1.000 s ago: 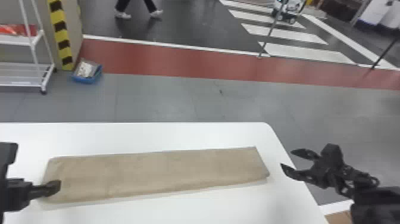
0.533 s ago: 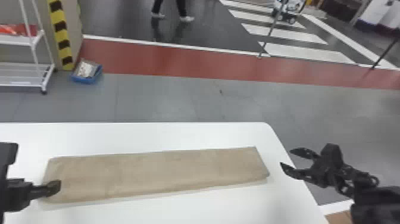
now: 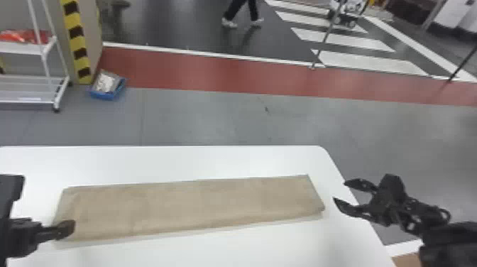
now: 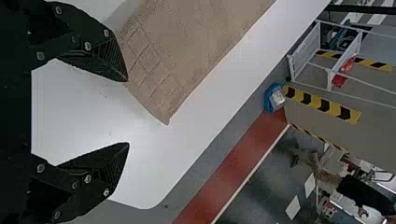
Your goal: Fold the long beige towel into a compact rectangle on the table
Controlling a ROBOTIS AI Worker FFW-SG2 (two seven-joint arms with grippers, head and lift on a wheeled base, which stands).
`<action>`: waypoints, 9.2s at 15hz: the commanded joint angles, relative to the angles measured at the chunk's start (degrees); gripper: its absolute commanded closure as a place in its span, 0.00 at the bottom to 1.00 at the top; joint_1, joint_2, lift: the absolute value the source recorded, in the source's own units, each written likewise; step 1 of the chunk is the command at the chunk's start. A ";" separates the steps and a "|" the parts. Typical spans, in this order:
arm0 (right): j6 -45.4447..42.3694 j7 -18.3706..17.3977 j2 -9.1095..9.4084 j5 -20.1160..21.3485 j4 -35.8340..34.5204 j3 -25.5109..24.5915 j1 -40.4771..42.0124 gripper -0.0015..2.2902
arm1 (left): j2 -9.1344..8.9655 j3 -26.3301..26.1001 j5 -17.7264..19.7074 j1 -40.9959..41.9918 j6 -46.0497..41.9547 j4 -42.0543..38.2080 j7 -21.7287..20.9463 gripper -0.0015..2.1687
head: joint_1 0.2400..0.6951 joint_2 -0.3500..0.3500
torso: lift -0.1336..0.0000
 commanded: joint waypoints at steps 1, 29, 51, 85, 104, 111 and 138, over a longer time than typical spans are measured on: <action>0.00 0.20 0.22 1.43 0.16 0.78 0.25 0.20 | 0.13 0.26 0.00 0.78 0.35 -0.86 -0.38 0.07 | 1.00 0.08 | 1.00; 6.86 3.45 1.80 13.91 1.21 11.76 -4.41 0.46 | 0.75 -0.18 -0.26 1.58 9.84 -4.03 -1.35 0.13 | 1.00 0.17 | 1.00; 5.80 9.43 2.42 12.24 -7.67 4.47 2.27 0.47 | 0.75 0.44 0.00 2.98 12.47 -6.49 -1.43 0.78 | 1.00 0.13 | 1.00; 8.26 13.38 7.95 -20.63 -16.02 -10.21 9.91 0.04 | -0.92 7.12 9.49 12.39 9.13 -15.72 11.49 0.06 | 1.00 0.08 | 1.00; 7.73 8.02 19.38 -20.28 -6.35 10.53 3.59 0.81 | -3.82 10.54 19.86 17.04 5.09 -15.10 12.80 0.06 | 1.00 0.51 | 1.00; 6.68 6.62 19.38 -18.08 -4.50 13.43 3.85 0.81 | -3.91 8.61 19.95 15.55 0.52 -11.67 14.12 0.07 | 1.00 0.55 | 1.00; 7.91 2.31 19.73 -15.45 0.68 16.51 0.69 0.81 | -3.65 8.79 21.53 17.66 3.16 -22.92 12.89 0.62 | 1.00 0.56 | 1.00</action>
